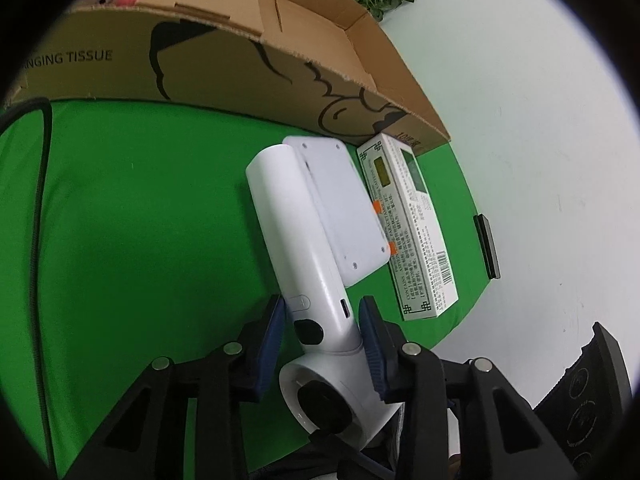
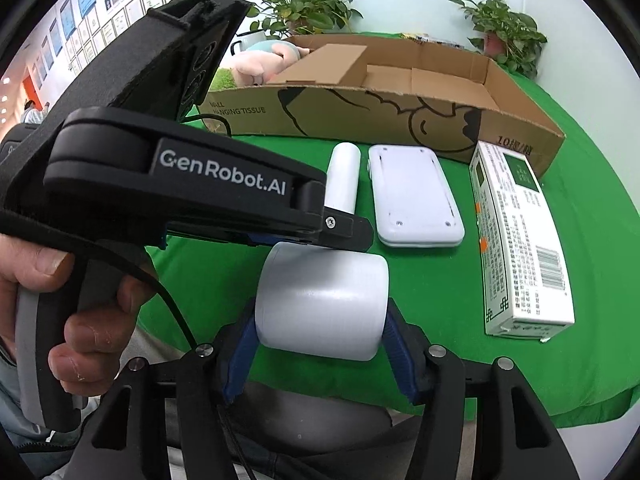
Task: Organize objects
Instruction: 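Close the right gripper on the hair dryer head and lift it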
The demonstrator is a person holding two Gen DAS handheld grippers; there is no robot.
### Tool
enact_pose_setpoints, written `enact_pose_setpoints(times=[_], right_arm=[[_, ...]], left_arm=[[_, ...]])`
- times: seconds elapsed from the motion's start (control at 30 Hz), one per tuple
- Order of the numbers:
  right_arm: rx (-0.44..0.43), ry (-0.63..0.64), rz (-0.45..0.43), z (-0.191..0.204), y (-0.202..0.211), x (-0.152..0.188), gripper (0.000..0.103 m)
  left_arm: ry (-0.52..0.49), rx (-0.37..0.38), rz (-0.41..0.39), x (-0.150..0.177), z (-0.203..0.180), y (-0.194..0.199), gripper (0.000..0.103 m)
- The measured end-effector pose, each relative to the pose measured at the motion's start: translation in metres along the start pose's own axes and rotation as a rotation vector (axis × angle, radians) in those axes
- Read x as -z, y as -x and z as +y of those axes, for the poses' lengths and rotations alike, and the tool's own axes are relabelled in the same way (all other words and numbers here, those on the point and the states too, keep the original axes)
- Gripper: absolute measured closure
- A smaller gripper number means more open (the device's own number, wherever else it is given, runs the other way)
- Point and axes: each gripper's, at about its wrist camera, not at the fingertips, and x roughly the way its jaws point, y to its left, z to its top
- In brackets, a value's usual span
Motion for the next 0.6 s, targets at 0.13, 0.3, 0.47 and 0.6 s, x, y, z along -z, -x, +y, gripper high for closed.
enact_pose_setpoints(times=[0.13,0.3,0.47,0.6], right_arm=[[0.006,0.008,-0.056,0.002,0.010,-0.004,0.047],[0.023,0.012,-0.135,0.007,0.024,-0.017,0.047],[0.030,0.008,-0.181,0.000,0.028,-0.043,0.047],[0.035,-0.009,-0.238,-0.007,0.038,-0.062,0.047]], left_arm=[[-0.011,0.012,-0.036,-0.008,-0.006,0.014,0.067],[-0.080,-0.024,-0.087,-0.022,-0.028,0.031,0.069],[-0.161,-0.058,-0.130,-0.040,-0.050,0.045,0.069],[-0.205,-0.054,-0.165,-0.055,-0.064,0.057,0.069]])
